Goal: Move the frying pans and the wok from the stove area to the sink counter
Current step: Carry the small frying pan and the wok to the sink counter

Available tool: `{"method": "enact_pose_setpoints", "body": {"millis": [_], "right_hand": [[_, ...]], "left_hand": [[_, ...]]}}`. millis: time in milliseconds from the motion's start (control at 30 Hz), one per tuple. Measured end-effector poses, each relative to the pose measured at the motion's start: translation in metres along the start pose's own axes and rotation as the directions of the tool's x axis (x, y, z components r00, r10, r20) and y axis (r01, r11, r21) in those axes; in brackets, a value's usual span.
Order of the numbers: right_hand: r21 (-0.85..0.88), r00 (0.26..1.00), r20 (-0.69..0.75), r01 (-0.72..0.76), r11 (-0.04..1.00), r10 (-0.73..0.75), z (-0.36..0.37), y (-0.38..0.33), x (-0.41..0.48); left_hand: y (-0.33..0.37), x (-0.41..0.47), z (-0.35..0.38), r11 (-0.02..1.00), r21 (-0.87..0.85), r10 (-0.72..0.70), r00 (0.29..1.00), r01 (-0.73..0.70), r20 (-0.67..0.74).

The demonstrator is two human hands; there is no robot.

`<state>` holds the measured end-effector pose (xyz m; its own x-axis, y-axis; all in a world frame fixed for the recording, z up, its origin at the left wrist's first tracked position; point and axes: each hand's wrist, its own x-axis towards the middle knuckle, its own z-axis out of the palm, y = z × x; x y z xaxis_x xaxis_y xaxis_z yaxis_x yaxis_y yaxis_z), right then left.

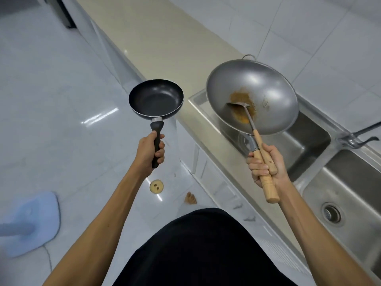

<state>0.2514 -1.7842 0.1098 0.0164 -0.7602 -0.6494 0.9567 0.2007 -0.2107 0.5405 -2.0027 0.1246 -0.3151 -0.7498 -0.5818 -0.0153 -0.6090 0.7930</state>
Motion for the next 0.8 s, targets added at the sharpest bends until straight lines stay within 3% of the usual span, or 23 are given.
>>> {"method": "enact_pose_setpoints", "body": {"millis": [267,800], "right_hand": [[0.112,0.996,0.047,0.076,0.991,-0.081,0.033,-0.051,0.050],[0.302,0.965,-0.101,0.263,0.916,-0.243,0.066,-0.050,0.101]], "left_hand": [[0.080,0.105,0.043,0.999,0.048,0.001,0.994,-0.006,0.111],[0.155,0.259,0.105,0.971,0.228,-0.169,0.889,0.075,0.426]]}}
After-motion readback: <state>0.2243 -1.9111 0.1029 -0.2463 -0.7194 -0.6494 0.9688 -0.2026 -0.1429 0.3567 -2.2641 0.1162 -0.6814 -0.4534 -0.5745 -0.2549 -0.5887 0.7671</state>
